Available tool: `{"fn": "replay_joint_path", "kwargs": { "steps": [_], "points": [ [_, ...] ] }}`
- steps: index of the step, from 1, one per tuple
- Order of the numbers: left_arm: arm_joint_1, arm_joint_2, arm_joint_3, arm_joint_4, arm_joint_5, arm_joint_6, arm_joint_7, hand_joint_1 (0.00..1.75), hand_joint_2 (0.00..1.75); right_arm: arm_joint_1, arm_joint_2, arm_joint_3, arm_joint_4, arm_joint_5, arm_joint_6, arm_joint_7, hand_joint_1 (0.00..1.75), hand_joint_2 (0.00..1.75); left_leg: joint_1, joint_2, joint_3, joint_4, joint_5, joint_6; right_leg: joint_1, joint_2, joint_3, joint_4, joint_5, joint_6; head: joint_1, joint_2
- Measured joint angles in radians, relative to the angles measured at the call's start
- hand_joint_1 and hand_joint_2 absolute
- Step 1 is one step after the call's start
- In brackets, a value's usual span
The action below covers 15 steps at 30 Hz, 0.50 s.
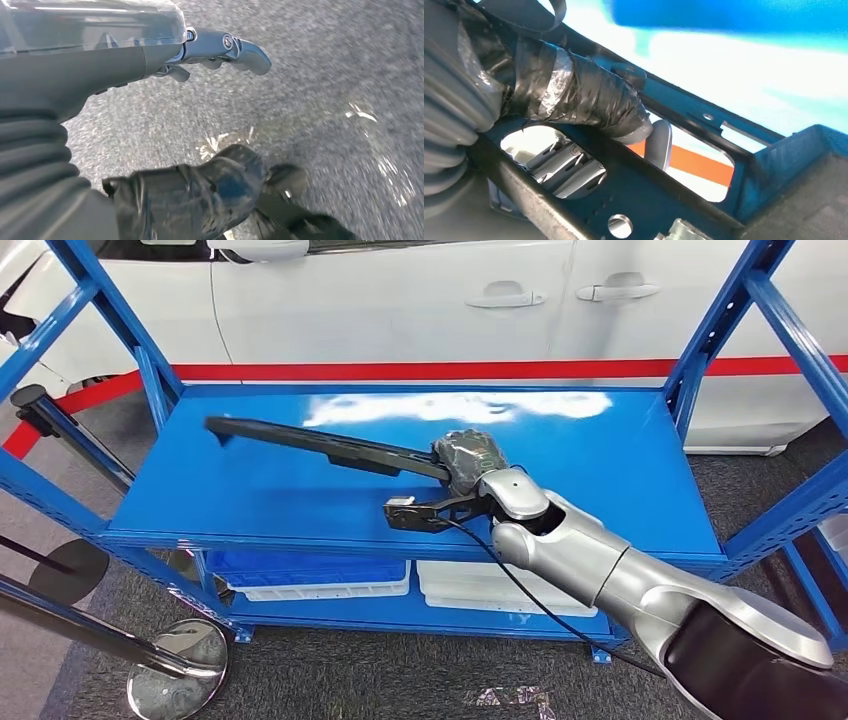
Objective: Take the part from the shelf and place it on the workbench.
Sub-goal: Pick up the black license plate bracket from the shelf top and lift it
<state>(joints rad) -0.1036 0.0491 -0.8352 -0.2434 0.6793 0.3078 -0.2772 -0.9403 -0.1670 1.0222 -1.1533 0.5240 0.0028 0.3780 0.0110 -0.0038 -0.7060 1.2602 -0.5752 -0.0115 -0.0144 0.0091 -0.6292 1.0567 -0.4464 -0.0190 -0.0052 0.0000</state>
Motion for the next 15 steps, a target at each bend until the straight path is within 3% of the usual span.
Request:
{"fn": "replay_joint_path", "kwargs": {
  "steps": [1,2,3,4,6,9,11,13,15],
  "points": [
    [0.001,0.000,0.000,0.000,0.001,0.007,0.006,0.00,1.75,0.007,0.003,-0.006,-0.021,-0.024,-0.031,-0.015,1.75,1.75,0.000,0.000,-0.021,0.037,-0.006,0.001,0.003,0.000,0.001,0.000,-0.001,-0.002,0.000,0.000],
    [0.002,-0.001,0.000,0.000,0.003,0.013,0.011,0.00,1.75,0.014,0.007,-0.013,-0.042,-0.046,-0.059,-0.028,1.75,1.75,-0.001,0.000,-0.027,0.042,0.006,0.005,0.007,0.001,0.003,0.000,-0.003,-0.004,0.000,0.000],
    [0.003,-0.001,0.000,0.000,0.005,0.017,0.015,0.00,1.75,0.018,0.010,-0.020,-0.061,-0.064,-0.081,-0.038,1.75,1.75,-0.004,0.000,-0.015,0.009,0.035,0.012,0.010,0.001,0.007,0.000,-0.005,-0.006,0.000,0.000],
    [0.003,-0.001,0.000,0.000,0.007,0.021,0.019,0.00,1.75,0.021,0.013,-0.027,-0.078,-0.082,-0.102,-0.049,1.75,1.75,-0.007,-0.001,0.011,-0.053,0.075,0.021,0.013,0.001,0.011,0.000,-0.007,-0.007,0.000,0.000],
    [0.003,-0.001,0.000,0.000,0.011,0.028,0.025,0.00,1.75,0.027,0.017,-0.042,-0.110,-0.115,-0.136,-0.066,1.75,1.75,-0.016,-0.001,0.068,-0.176,0.124,0.039,0.016,0.001,0.017,-0.005,-0.009,-0.006,0.002,0.000],
    [0.001,-0.001,0.001,0.001,0.012,0.037,0.029,0.00,1.75,0.046,0.025,-0.066,-0.158,-0.174,-0.185,-0.098,1.75,1.75,-0.027,-0.002,0.095,-0.235,0.132,0.049,0.014,-0.001,0.015,-0.012,-0.005,0.004,0.002,0.000],
    [0.001,-0.002,0.001,0.001,0.014,0.042,0.031,0.00,1.75,0.061,0.032,-0.085,-0.186,-0.233,-0.220,-0.128,1.75,1.75,-0.021,0.000,0.105,-0.254,0.140,0.049,0.014,-0.001,0.013,-0.011,-0.009,0.014,0.003,0.000],
    [0.002,-0.004,0.001,0.001,0.017,0.048,0.032,0.00,1.75,0.070,0.036,-0.106,-0.212,-0.308,-0.259,-0.161,1.75,1.75,-0.013,0.004,0.117,-0.274,0.148,0.052,0.015,-0.001,-0.012,0.048,-0.047,0.023,0.005,0.000],
    [0.002,-0.006,0.001,0.001,0.020,0.055,0.035,0.00,1.75,0.083,0.039,-0.128,-0.234,-0.407,-0.299,-0.198,1.75,1.75,-0.012,0.004,0.120,-0.277,0.149,0.055,0.009,-0.002,-0.070,0.173,-0.104,0.032,0.005,0.000]
  ]
}}
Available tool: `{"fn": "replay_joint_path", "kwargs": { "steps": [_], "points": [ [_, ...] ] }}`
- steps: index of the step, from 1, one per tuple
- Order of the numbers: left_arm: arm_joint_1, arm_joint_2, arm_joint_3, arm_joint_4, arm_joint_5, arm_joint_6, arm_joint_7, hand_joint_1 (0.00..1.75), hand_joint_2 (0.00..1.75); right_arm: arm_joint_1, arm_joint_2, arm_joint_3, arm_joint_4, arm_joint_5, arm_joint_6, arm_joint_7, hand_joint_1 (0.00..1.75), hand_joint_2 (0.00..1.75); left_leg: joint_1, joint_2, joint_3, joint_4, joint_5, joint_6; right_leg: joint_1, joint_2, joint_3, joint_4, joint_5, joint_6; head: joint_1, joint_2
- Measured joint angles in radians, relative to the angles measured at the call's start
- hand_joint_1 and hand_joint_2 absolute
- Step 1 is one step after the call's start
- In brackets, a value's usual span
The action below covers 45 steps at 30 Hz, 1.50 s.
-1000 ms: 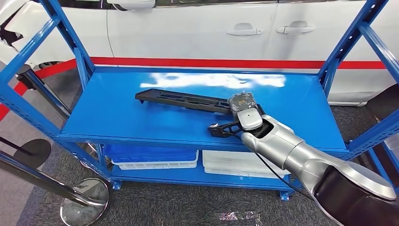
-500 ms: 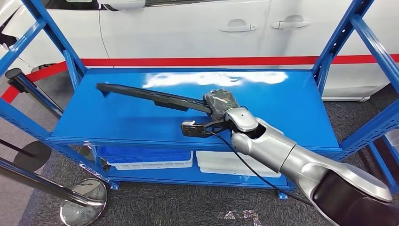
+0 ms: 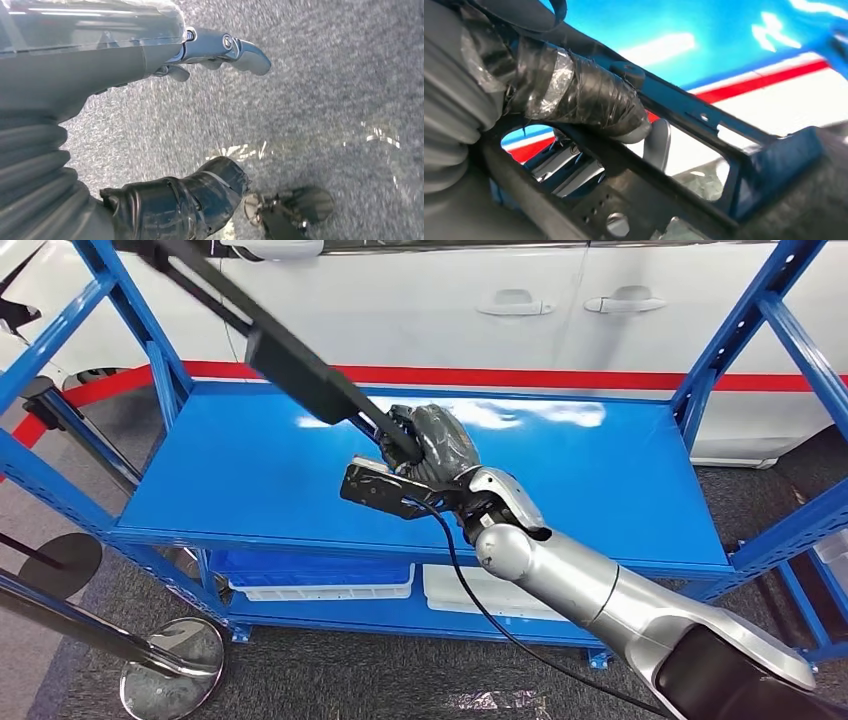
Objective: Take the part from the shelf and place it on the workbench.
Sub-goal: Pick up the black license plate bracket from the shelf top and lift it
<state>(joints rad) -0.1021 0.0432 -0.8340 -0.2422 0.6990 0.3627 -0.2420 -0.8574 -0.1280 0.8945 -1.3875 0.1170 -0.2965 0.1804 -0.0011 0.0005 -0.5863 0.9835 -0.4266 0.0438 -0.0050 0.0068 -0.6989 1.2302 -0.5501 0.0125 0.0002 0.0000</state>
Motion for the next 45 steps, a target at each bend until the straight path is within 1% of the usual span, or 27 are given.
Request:
{"fn": "replay_joint_path", "kwargs": {
  "steps": [1,2,3,6,8,11,13,16,17,18,19,22,24,26,27,28,29,31,32,33,34,36,38,39,42,43,45],
  "points": [
    [0.000,0.000,0.000,0.000,0.001,0.004,0.003,0.00,1.75,0.011,0.003,-0.010,-0.010,-0.065,-0.019,-0.020,1.75,1.75,0.001,-0.001,0.000,0.002,-0.001,0.001,-0.003,-0.001,-0.027,0.052,-0.016,0.004,0.000,0.000],
    [0.000,-0.001,0.000,0.000,0.002,0.009,0.007,0.00,1.75,0.025,0.005,-0.020,-0.018,-0.137,-0.034,-0.039,1.75,1.75,0.001,-0.001,0.000,0.004,-0.002,0.001,-0.007,-0.001,-0.041,0.076,-0.015,0.008,0.000,0.000],
    [0.000,-0.002,0.000,0.000,0.002,0.014,0.012,0.00,1.75,0.037,0.008,-0.027,-0.025,-0.206,-0.047,-0.057,1.75,1.75,0.003,-0.002,0.000,0.008,-0.003,-0.001,-0.010,-0.002,-0.037,0.064,0.002,0.011,0.000,0.000],
    [0.001,-0.008,0.000,0.000,0.005,0.032,0.033,0.00,1.75,0.050,0.013,-0.038,-0.040,-0.398,-0.073,-0.106,1.75,1.75,0.005,-0.004,-0.010,0.037,-0.017,-0.015,-0.017,-0.004,0.045,-0.111,0.085,0.016,0.000,0.000],
    [0.000,-0.009,0.000,0.000,0.007,0.043,0.045,0.00,1.75,0.054,0.018,-0.042,-0.052,-0.483,-0.087,-0.129,1.75,1.75,0.004,-0.005,-0.023,0.054,-0.022,-0.027,-0.014,-0.001,0.067,-0.164,0.100,0.008,-0.001,0.000],
    [0.002,-0.011,0.000,0.000,0.010,0.048,0.054,0.00,1.75,0.062,0.024,-0.047,-0.068,-0.544,-0.099,-0.151,1.75,1.75,0.005,-0.005,-0.034,0.060,-0.022,-0.040,-0.012,0.002,0.057,-0.164,0.111,-0.012,-0.003,0.000],
    [0.002,-0.013,0.000,0.000,0.010,0.048,0.054,0.00,1.75,0.064,0.026,-0.048,-0.077,-0.564,-0.108,-0.164,1.75,1.75,0.008,-0.004,-0.052,0.102,-0.064,-0.049,-0.015,0.000,0.051,-0.170,0.121,-0.026,-0.006,0.000],
    [0.001,-0.014,0.000,0.000,0.010,0.048,0.054,0.00,1.75,0.065,0.028,-0.048,-0.092,-0.570,-0.129,-0.186,1.75,1.75,0.011,-0.003,-0.108,0.276,-0.177,-0.060,-0.013,-0.002,0.036,-0.173,0.136,-0.036,-0.010,0.000],
    [0.001,-0.014,0.000,0.000,0.010,0.048,0.054,0.00,1.75,0.066,0.028,-0.048,-0.096,-0.569,-0.135,-0.190,1.75,1.75,0.011,-0.003,-0.115,0.316,-0.196,-0.061,-0.012,-0.002,0.029,-0.173,0.141,-0.037,-0.010,0.000],
    [0.002,-0.015,0.000,0.000,0.010,0.048,0.054,0.00,1.75,0.067,0.028,-0.048,-0.099,-0.569,-0.139,-0.192,1.75,1.75,0.011,-0.003,-0.106,0.322,-0.197,-0.059,-0.011,-0.002,0.022,-0.172,0.147,-0.036,-0.010,0.000],
    [0.002,-0.015,0.000,0.000,0.010,0.048,0.054,0.00,1.75,0.068,0.028,-0.049,-0.103,-0.569,-0.142,-0.193,1.75,1.75,0.010,-0.003,-0.078,0.288,-0.181,-0.056,-0.010,-0.002,0.014,-0.172,0.153,-0.036,-0.009,0.000],
    [-0.003,-0.016,0.000,0.000,0.010,0.048,0.054,0.00,1.75,0.069,0.028,-0.053,-0.115,-0.569,-0.145,-0.193,1.75,1.75,0.005,-0.004,0.049,0.087,-0.121,-0.043,-0.010,-0.002,-0.001,-0.175,0.174,-0.027,-0.009,0.000],
    [-0.007,-0.016,0.000,0.000,0.010,0.048,0.054,0.00,1.75,0.067,0.028,-0.060,-0.123,-0.569,-0.145,-0.195,1.75,1.75,-0.002,-0.006,0.073,0.033,-0.110,-0.034,-0.011,-0.004,-0.003,-0.182,0.190,-0.015,-0.008,0.000],
    [-0.007,-0.016,0.000,0.000,0.010,0.044,0.054,0.00,1.75,0.067,0.028,-0.065,-0.129,-0.570,-0.147,-0.200,1.75,1.75,-0.004,-0.006,0.066,0.027,-0.089,-0.024,-0.011,-0.004,-0.003,-0.192,0.205,-0.001,-0.007,0.000],
    [-0.006,-0.017,0.000,0.000,0.011,0.040,0.054,0.00,1.75,0.068,0.028,-0.065,-0.131,-0.570,-0.148,-0.204,1.75,1.75,-0.002,-0.003,0.064,0.022,-0.076,-0.019,-0.010,-0.003,-0.007,-0.190,0.199,0.004,-0.006,0.000],
    [-0.006,-0.017,0.000,0.000,0.011,0.037,0.055,0.00,1.75,0.069,0.027,-0.066,-0.133,-0.570,-0.149,-0.207,1.75,1.75,0.000,0.000,0.059,0.015,-0.062,-0.013,-0.009,-0.003,-0.015,-0.172,0.174,0.007,-0.005,0.000],
    [-0.005,-0.018,0.000,0.000,0.012,0.033,0.055,0.00,1.75,0.069,0.027,-0.066,-0.136,-0.570,-0.150,-0.209,1.75,1.75,0.002,0.003,0.051,0.010,-0.048,-0.007,-0.008,-0.003,-0.028,-0.133,0.130,0.009,-0.003,0.000],
    [-0.006,-0.019,0.000,0.000,0.012,0.030,0.056,0.00,1.75,0.070,0.027,-0.067,-0.143,-0.570,-0.152,-0.211,1.75,1.75,0.000,0.007,0.024,0.012,-0.028,0.001,-0.007,-0.003,-0.056,-0.012,0.026,0.012,0.000,0.000],
    [-0.006,-0.018,-0.001,0.000,0.013,0.029,0.056,0.00,1.75,0.071,0.027,-0.068,-0.146,-0.570,-0.152,-0.211,1.75,1.75,-0.001,0.008,0.009,0.015,-0.019,0.003,-0.007,-0.003,-0.062,0.045,-0.003,0.013,0.001,0.000],
    [-0.006,-0.018,-0.001,0.000,0.013,0.029,0.057,0.00,1.75,0.072,0.027,-0.068,-0.148,-0.570,-0.153,-0.211,1.75,1.75,-0.001,0.008,-0.006,0.019,-0.011,0.002,-0.007,-0.003,-0.056,0.077,-0.008,0.015,0.001,0.000],
    [-0.006,-0.018,-0.001,0.001,0.013,0.030,0.057,0.00,1.75,0.074,0.027,-0.068,-0.150,-0.570,-0.153,-0.211,1.75,1.75,-0.001,0.008,-0.022,0.025,-0.004,0.002,-0.008,-0.003,-0.036,0.079,0.006,0.016,0.001,0.000],
    [-0.006,-0.018,0.000,0.001,0.013,0.030,0.059,0.00,1.75,0.075,0.027,-0.068,-0.155,-0.570,-0.155,-0.210,1.75,1.75,-0.001,0.008,-0.054,0.043,0.007,-0.003,-0.010,-0.004,0.045,-0.011,0.045,0.015,0.001,0.000],
    [-0.005,-0.018,0.000,0.001,0.012,0.031,0.060,0.00,1.75,0.076,0.027,-0.068,-0.162,-0.570,-0.157,-0.210,1.75,1.75,-0.003,0.007,-0.078,0.061,0.015,-0.012,-0.007,-0.003,0.122,-0.126,0.043,0.008,0.001,0.000],
    [-0.005,-0.018,-0.001,0.001,0.011,0.032,0.061,0.00,1.75,0.076,0.027,-0.069,-0.166,-0.569,-0.158,-0.211,1.75,1.75,-0.005,0.007,-0.084,0.067,0.020,-0.017,-0.005,-0.003,0.139,-0.157,0.034,0.003,0.001,0.000],
    [-0.004,-0.017,-0.001,0.002,0.006,0.035,0.065,0.00,1.75,0.077,0.027,-0.069,-0.171,-0.569,-0.162,-0.212,1.75,1.75,-0.003,0.004,-0.092,0.070,0.031,-0.032,-0.002,-0.005,0.131,-0.169,0.049,-0.018,0.002,0.000],
    [-0.003,-0.018,-0.001,0.003,0.004,0.036,0.066,0.00,1.75,0.078,0.026,-0.070,-0.172,-0.569,-0.164,-0.212,1.75,1.75,-0.001,0.003,-0.101,0.081,0.015,-0.038,-0.003,-0.006,0.123,-0.171,0.060,-0.025,0.000,0.000],
    [-0.002,-0.019,-0.002,0.003,0.003,0.037,0.066,0.00,1.75,0.078,0.026,-0.070,-0.175,-0.569,-0.169,-0.212,1.75,1.75,0.004,0.002,-0.130,0.157,-0.068,-0.049,-0.006,-0.008,0.101,-0.175,0.082,-0.037,-0.004,0.000]
  ]
}}
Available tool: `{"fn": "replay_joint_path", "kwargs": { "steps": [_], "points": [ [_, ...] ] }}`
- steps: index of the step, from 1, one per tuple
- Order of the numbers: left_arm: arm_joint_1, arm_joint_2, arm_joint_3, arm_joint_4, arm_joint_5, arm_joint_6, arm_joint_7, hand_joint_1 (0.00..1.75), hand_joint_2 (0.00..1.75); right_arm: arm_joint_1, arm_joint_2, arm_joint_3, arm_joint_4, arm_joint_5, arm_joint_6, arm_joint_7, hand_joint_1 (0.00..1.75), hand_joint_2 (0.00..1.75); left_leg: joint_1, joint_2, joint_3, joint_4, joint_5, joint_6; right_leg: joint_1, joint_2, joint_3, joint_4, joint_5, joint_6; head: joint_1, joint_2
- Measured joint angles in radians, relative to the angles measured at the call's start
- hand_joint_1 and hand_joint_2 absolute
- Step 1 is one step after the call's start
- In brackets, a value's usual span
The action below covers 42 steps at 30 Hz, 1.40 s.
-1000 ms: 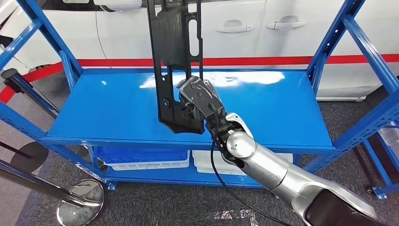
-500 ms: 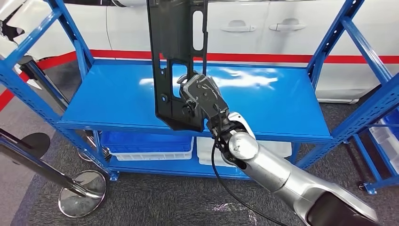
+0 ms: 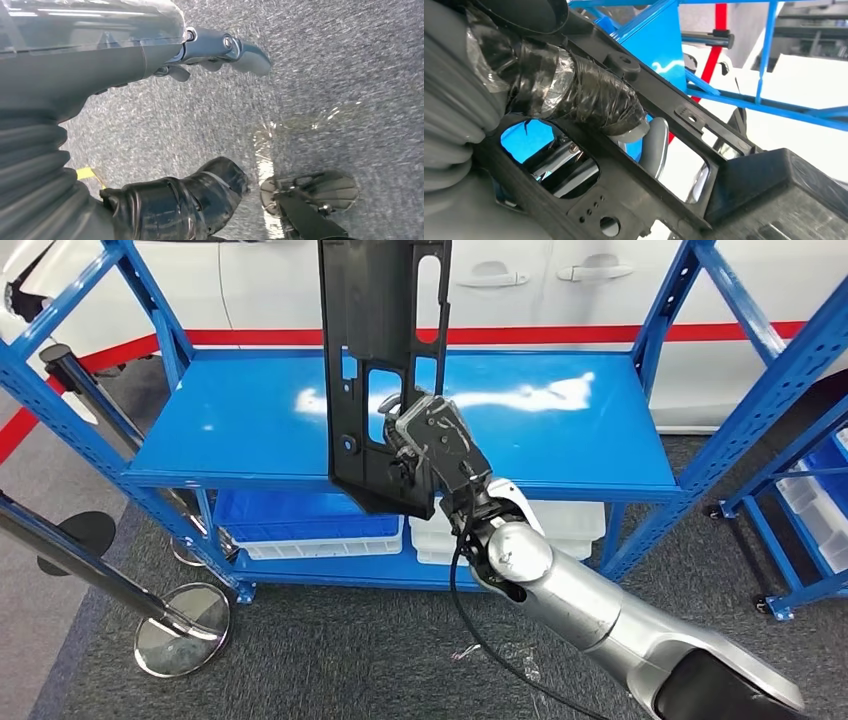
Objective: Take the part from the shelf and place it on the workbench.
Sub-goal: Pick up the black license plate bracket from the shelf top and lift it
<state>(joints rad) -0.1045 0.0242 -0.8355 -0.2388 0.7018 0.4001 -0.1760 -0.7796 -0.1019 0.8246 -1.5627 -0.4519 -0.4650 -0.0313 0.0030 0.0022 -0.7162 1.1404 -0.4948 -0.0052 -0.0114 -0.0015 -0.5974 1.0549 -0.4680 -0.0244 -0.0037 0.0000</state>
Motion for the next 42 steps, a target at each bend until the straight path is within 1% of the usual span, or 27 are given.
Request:
{"fn": "replay_joint_path", "kwargs": {
  "steps": [2,3,4,5,7,9,11,13,14,17,18,19,20,22,24,25,27,28,30,32,33,34,35,37,39,40,42],
  "points": [
    [-0.001,-0.001,0.000,0.000,0.000,0.001,0.000,0.00,1.75,0.001,0.000,0.000,-0.002,0.000,-0.003,0.000,1.75,1.75,0.003,0.000,-0.028,0.122,-0.084,-0.008,0.001,0.000,-0.028,0.000,0.022,-0.004,-0.002,0.000],
    [-0.001,-0.001,-0.001,0.000,0.000,0.002,0.000,0.00,1.75,0.001,0.000,-0.001,-0.002,0.000,-0.005,0.001,1.75,1.75,0.003,0.000,-0.030,0.168,-0.097,-0.009,0.001,0.000,-0.043,0.001,0.033,-0.004,-0.002,0.000],
    [-0.001,-0.001,-0.001,0.000,0.000,0.002,0.000,0.00,1.75,0.001,0.000,-0.001,-0.002,0.000,-0.007,0.001,1.75,1.75,0.003,0.000,-0.019,0.187,-0.089,-0.009,0.002,0.000,-0.058,0.002,0.043,-0.003,-0.002,0.000],
    [-0.001,-0.001,-0.001,0.000,0.000,0.003,0.000,0.00,1.75,0.002,0.000,-0.001,-0.002,0.000,-0.010,0.001,1.75,1.75,0.003,0.000,0.008,0.172,-0.065,-0.008,0.001,0.000,-0.072,0.003,0.054,-0.001,-0.002,0.000],
    [-0.002,0.000,-0.001,0.000,-0.001,0.004,0.001,0.00,1.75,0.002,-0.002,-0.002,-0.003,0.001,-0.016,0.004,1.75,1.75,0.003,-0.001,0.105,0.056,-0.026,-0.002,0.001,0.000,-0.095,0.004,0.073,0.004,-0.003,0.000],
    [-0.004,0.000,-0.001,0.000,-0.002,0.007,0.002,0.00,1.75,0.002,-0.005,-0.007,-0.007,0.003,-0.021,0.009,1.75,1.75,-0.003,-0.004,0.195,-0.077,-0.037,0.007,0.002,-0.001,-0.103,0.000,0.092,0.014,-0.002,0.000],
    [-0.006,0.001,-0.002,0.000,-0.002,0.011,0.004,0.00,1.75,0.000,-0.008,-0.014,-0.009,0.003,-0.025,0.013,1.75,1.75,-0.010,-0.007,0.218,-0.130,-0.044,0.015,0.001,-0.004,-0.101,-0.011,0.112,0.026,-0.004,0.000],
    [-0.006,0.001,-0.003,0.000,-0.002,0.012,0.006,0.00,1.75,0.000,-0.012,-0.021,-0.010,0.002,-0.026,0.016,1.75,1.75,-0.006,-0.003,0.209,-0.141,-0.020,0.027,0.002,-0.002,-0.105,-0.013,0.112,0.037,-0.004,0.000],
    [-0.006,0.000,-0.003,0.000,-0.002,0.013,0.008,0.00,1.75,0.001,-0.015,-0.023,-0.011,0.002,-0.026,0.016,1.75,1.75,-0.004,0.001,0.202,-0.146,-0.006,0.035,0.003,0.000,-0.113,0.005,0.084,0.040,-0.001,0.000],
    [-0.006,0.000,-0.003,0.000,-0.002,0.013,0.010,0.00,1.75,0.003,-0.020,-0.028,-0.011,0.000,-0.027,0.017,1.75,1.75,-0.004,0.007,0.159,-0.147,0.033,0.050,0.003,0.002,-0.155,0.172,-0.067,0.045,0.005,0.000],
    [-0.005,0.001,-0.003,0.000,-0.002,0.012,0.011,0.00,1.75,0.005,-0.022,-0.029,-0.011,-0.001,-0.027,0.017,1.75,1.75,-0.005,0.008,0.141,-0.143,0.045,0.051,0.002,0.002,-0.162,0.232,-0.090,0.046,0.006,0.000],
    [-0.006,0.001,-0.003,0.000,-0.002,0.012,0.012,0.00,1.75,0.007,-0.024,-0.030,-0.011,-0.002,-0.027,0.017,1.75,1.75,-0.005,0.008,0.123,-0.138,0.055,0.051,0.002,0.002,-0.158,0.271,-0.086,0.047,0.006,0.000],
    [-0.006,0.001,-0.003,0.000,-0.001,0.012,0.014,0.00,1.75,0.009,-0.025,-0.032,-0.011,-0.004,-0.027,0.017,1.75,1.75,-0.005,0.008,0.105,-0.133,0.064,0.050,0.001,0.002,-0.140,0.276,-0.062,0.048,0.006,0.000],
    [-0.005,0.002,-0.003,0.000,-0.001,0.011,0.017,0.00,1.75,0.011,-0.027,-0.034,-0.012,-0.007,-0.026,0.017,1.75,1.75,-0.005,0.008,0.073,-0.116,0.078,0.044,-0.003,0.001,-0.058,0.189,-0.020,0.048,0.006,0.000],
    [-0.005,0.002,-0.003,0.000,-0.001,0.010,0.019,0.00,1.75,0.012,-0.028,-0.037,-0.015,-0.008,-0.026,0.017,1.75,1.75,-0.007,0.007,0.049,-0.098,0.089,0.034,0.000,0.003,0.031,0.057,-0.038,0.043,0.005,0.000],
    [-0.005,0.002,-0.003,0.000,-0.001,0.010,0.020,0.00,1.75,0.012,-0.028,-0.038,-0.017,-0.009,-0.026,0.017,1.75,1.75,-0.008,0.006,0.042,-0.093,0.096,0.029,0.003,0.004,0.053,0.019,-0.053,0.039,0.005,0.000],
    [-0.004,0.002,-0.003,0.001,0.000,0.010,0.020,0.00,1.75,0.013,-0.029,-0.041,-0.018,-0.009,-0.026,0.017,1.75,1.75,-0.007,0.005,0.035,-0.095,0.112,0.019,0.006,0.004,0.050,0.002,-0.046,0.026,0.007,0.000],
    [-0.002,0.002,-0.004,0.001,0.000,0.010,0.021,0.00,1.75,0.014,-0.029,-0.041,-0.018,-0.009,-0.026,0.017,1.75,1.75,-0.005,0.004,0.027,-0.090,0.105,0.013,0.005,0.003,0.042,0.000,-0.036,0.019,0.008,0.000],
    [0.000,0.000,-0.004,0.002,0.000,0.010,0.021,0.00,1.75,0.015,-0.029,-0.042,-0.018,-0.010,-0.026,0.017,1.75,1.75,-0.001,0.002,0.003,-0.037,0.038,0.001,0.001,0.000,0.020,-0.004,-0.012,0.004,0.005,0.000],
    [-0.001,-0.001,-0.004,0.002,0.000,0.010,0.021,0.00,1.75,0.015,-0.029,-0.042,-0.019,-0.010,-0.026,0.016,1.75,1.75,0.003,0.002,-0.026,0.077,-0.060,-0.007,0.002,-0.001,-0.009,-0.004,0.012,-0.003,0.001,0.000],
    [-0.001,-0.001,-0.004,0.002,0.000,0.010,0.021,0.00,1.75,0.015,-0.030,-0.042,-0.019,-0.010,-0.026,0.015,1.75,1.75,0.003,0.002,-0.033,0.136,-0.086,-0.008,0.002,-0.001,-0.025,-0.003,0.024,-0.003,0.000,0.000],
    [-0.001,-0.001,-0.004,0.002,0.000,0.009,0.021,0.00,1.75,0.016,-0.030,-0.043,-0.019,-0.010,-0.026,0.014,1.75,1.75,0.003,0.002,-0.031,0.173,-0.088,-0.008,0.003,0.000,-0.042,-0.002,0.036,-0.003,0.000,0.000],
    [-0.001,-0.001,-0.004,0.002,0.000,0.008,0.021,0.00,1.75,0.017,-0.031,-0.043,-0.019,-0.010,-0.025,0.012,1.75,1.75,0.003,0.002,-0.014,0.185,-0.071,-0.006,0.004,0.000,-0.058,-0.001,0.048,-0.003,0.000,0.000],
    [-0.002,0.000,-0.004,0.002,-0.001,0.005,0.021,0.00,1.75,0.018,-0.032,-0.045,-0.019,-0.010,-0.023,0.010,1.75,1.75,0.001,0.001,0.070,0.103,-0.019,0.002,0.003,0.000,-0.086,0.002,0.070,0.001,0.000,0.000],
    [-0.005,0.001,-0.004,0.002,-0.002,0.002,0.021,0.00,1.75,0.018,-0.034,-0.048,-0.021,-0.010,-0.021,0.009,1.75,1.75,-0.004,-0.001,0.179,-0.044,-0.026,0.011,0.003,-0.001,-0.101,0.001,0.089,0.009,0.001,0.000],
    [-0.006,0.001,-0.004,0.002,-0.003,0.001,0.021,0.00,1.75,0.019,-0.034,-0.050,-0.022,-0.010,-0.020,0.008,1.75,1.75,-0.008,-0.003,0.211,-0.096,-0.038,0.015,0.002,-0.002,-0.101,-0.003,0.099,0.014,0.001,0.000],
    [-0.008,0.002,-0.004,0.002,-0.003,-0.001,0.020,0.00,1.75,0.019,-0.035,-0.054,-0.025,-0.011,-0.019,0.005,1.75,1.75,-0.014,-0.005,0.225,-0.137,-0.039,0.021,-0.001,-0.005,-0.097,-0.018,0.122,0.027,-0.003,0.000]
  ]
}}
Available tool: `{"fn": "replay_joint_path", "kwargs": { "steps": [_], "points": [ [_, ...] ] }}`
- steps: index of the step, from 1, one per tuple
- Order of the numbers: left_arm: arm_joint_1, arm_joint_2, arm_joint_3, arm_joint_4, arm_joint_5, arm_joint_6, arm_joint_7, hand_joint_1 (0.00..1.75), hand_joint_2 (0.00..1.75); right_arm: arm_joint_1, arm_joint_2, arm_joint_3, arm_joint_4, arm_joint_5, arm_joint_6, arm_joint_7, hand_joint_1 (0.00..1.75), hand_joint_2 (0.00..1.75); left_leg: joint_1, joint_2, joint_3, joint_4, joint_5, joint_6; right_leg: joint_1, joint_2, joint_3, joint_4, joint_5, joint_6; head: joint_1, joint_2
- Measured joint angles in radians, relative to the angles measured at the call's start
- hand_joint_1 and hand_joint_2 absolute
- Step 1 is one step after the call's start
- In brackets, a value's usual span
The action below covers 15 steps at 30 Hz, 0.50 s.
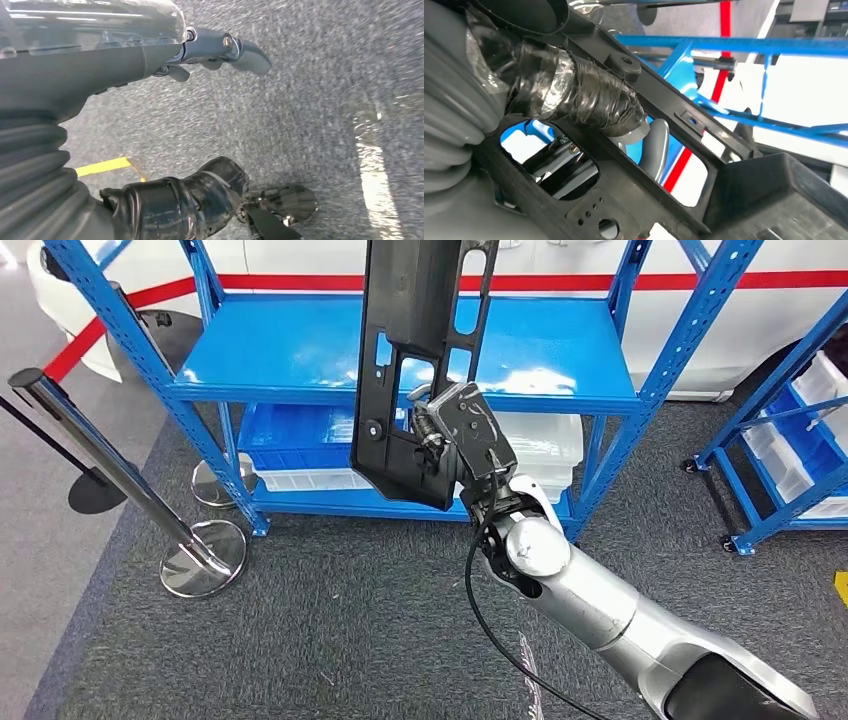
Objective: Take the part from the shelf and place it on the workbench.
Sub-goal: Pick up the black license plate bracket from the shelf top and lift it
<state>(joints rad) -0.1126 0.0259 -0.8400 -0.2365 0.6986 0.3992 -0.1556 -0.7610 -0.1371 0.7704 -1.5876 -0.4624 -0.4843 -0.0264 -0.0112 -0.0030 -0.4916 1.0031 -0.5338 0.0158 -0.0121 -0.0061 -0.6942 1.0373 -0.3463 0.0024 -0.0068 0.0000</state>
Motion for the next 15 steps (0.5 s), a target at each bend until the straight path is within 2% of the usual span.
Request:
{"fn": "replay_joint_path", "kwargs": {
  "steps": [1,2,3,5,6,7,8,9,10,11,12,13,14,15],
  "points": [
    [-0.001,0.000,0.000,0.000,0.000,-0.001,0.000,0.00,1.75,0.000,-0.001,-0.001,-0.001,0.000,0.000,-0.001,1.75,1.75,0.002,0.002,-0.005,-0.007,0.014,0.005,0.000,0.000,-0.001,-0.005,0.005,0.005,-0.001,0.000],
    [-0.001,0.000,0.000,0.000,0.000,-0.002,0.000,0.00,1.75,0.000,-0.003,-0.004,-0.002,0.000,0.000,-0.002,1.75,1.75,0.004,0.005,-0.010,-0.016,0.029,0.011,0.001,0.002,-0.007,0.001,-0.009,0.010,-0.002,0.000],
    [-0.002,-0.001,-0.001,0.000,0.000,-0.004,0.000,0.00,1.75,0.001,-0.005,-0.006,-0.003,0.000,0.000,-0.003,1.75,1.75,0.007,0.008,-0.020,-0.023,0.046,0.017,0.002,0.003,-0.017,0.022,-0.043,0.014,0.002,0.000],
    [-0.001,-0.001,-0.001,0.000,0.001,-0.007,0.001,0.00,1.75,0.001,-0.008,-0.010,-0.005,0.000,-0.001,-0.002,1.75,1.75,0.007,0.013,-0.050,-0.029,0.078,0.026,0.003,0.005,-0.045,0.129,-0.154,0.019,0.006,0.000],
    [-0.001,-0.001,-0.001,0.000,0.001,-0.007,0.001,0.00,1.75,0.001,-0.009,-0.011,-0.005,0.000,-0.001,-0.001,1.75,1.75,0.007,0.014,-0.068,-0.027,0.091,0.028,0.003,0.005,-0.057,0.197,-0.196,0.021,0.008,0.000],
    [0.000,-0.001,-0.001,0.000,0.002,-0.007,0.002,0.00,1.75,0.002,-0.010,-0.011,-0.005,0.000,0.000,0.001,1.75,1.75,0.007,0.014,-0.088,-0.023,0.103,0.028,0.002,0.005,-0.062,0.256,-0.214,0.023,0.008,0.000],
    [0.000,-0.001,-0.001,0.000,0.002,-0.007,0.002,0.00,1.75,0.002,-0.011,-0.011,-0.005,0.000,0.000,0.002,1.75,1.75,0.006,0.014,-0.107,-0.018,0.115,0.027,0.001,0.005,-0.055,0.289,-0.206,0.024,0.008,0.000],
    [0.000,-0.001,-0.001,0.000,0.002,-0.008,0.003,0.00,1.75,0.002,-0.013,-0.011,-0.005,0.000,0.000,0.002,1.75,1.75,0.006,0.014,-0.127,-0.012,0.125,0.025,0.000,0.005,-0.034,0.289,-0.181,0.026,0.008,0.000],
    [0.000,0.000,-0.001,0.000,0.002,-0.008,0.003,0.00,1.75,0.002,-0.014,-0.011,-0.006,0.000,0.000,0.003,1.75,1.75,0.006,0.014,-0.146,-0.003,0.133,0.022,-0.003,0.005,0.006,0.254,-0.154,0.027,0.008,0.000],
    [0.000,0.000,-0.001,0.000,0.003,-0.009,0.004,0.00,1.75,0.002,-0.014,-0.012,-0.006,0.000,0.000,0.004,1.75,1.75,0.006,0.013,-0.165,0.008,0.140,0.018,-0.006,0.005,0.059,0.190,-0.147,0.028,0.008,0.000],
    [0.000,0.000,-0.001,0.000,0.003,-0.009,0.005,0.00,1.75,0.002,-0.015,-0.012,-0.008,0.000,0.001,0.004,1.75,1.75,0.005,0.012,-0.179,0.020,0.145,0.014,-0.006,0.006,0.111,0.119,-0.156,0.027,0.008,0.000],
    [0.000,0.000,-0.001,0.000,0.003,-0.010,0.006,0.00,1.75,0.002,-0.015,-0.012,-0.010,0.000,0.001,0.004,1.75,1.75,0.004,0.011,-0.189,0.029,0.151,0.009,-0.004,0.007,0.148,0.063,-0.171,0.022,0.007,0.000],
    [0.000,0.000,-0.001,0.000,0.003,-0.011,0.007,0.00,1.75,0.002,-0.015,-0.013,-0.012,0.000,0.002,0.004,1.75,1.75,0.003,0.011,-0.196,0.034,0.158,0.004,-0.001,0.009,0.166,0.029,-0.186,0.016,0.007,0.000],
    [0.001,0.000,-0.001,0.000,0.003,-0.012,0.008,0.00,1.75,0.001,-0.016,-0.014,-0.013,0.000,0.002,0.005,1.75,1.75,0.005,0.010,-0.199,0.035,0.167,0.000,0.003,0.010,0.167,0.019,-0.185,0.007,0.008,0.000]
  ]
}}
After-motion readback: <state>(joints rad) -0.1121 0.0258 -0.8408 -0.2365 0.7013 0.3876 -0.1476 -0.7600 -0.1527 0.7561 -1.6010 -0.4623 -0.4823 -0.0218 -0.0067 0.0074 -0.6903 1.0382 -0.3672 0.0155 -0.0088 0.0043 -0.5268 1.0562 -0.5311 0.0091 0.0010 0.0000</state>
